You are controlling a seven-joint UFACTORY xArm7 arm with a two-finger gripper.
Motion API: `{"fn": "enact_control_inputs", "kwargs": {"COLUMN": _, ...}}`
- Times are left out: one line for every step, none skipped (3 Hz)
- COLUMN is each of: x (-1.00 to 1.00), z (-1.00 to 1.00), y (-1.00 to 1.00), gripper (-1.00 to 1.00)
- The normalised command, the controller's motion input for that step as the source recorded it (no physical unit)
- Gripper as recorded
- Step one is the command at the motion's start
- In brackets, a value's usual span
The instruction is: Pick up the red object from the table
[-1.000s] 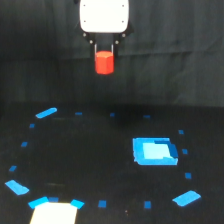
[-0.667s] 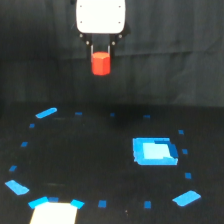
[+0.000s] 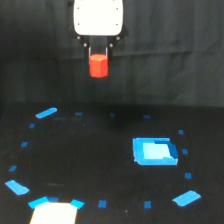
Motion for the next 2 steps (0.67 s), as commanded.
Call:
{"fn": "enact_control_inputs", "kwargs": {"x": -0.03, "z": 0.4, "y": 0.21, "gripper": -1.0}}
{"fn": "enact_control_inputs", "kwargs": {"x": -0.06, "z": 0.15, "y": -0.12, "gripper": -1.0}}
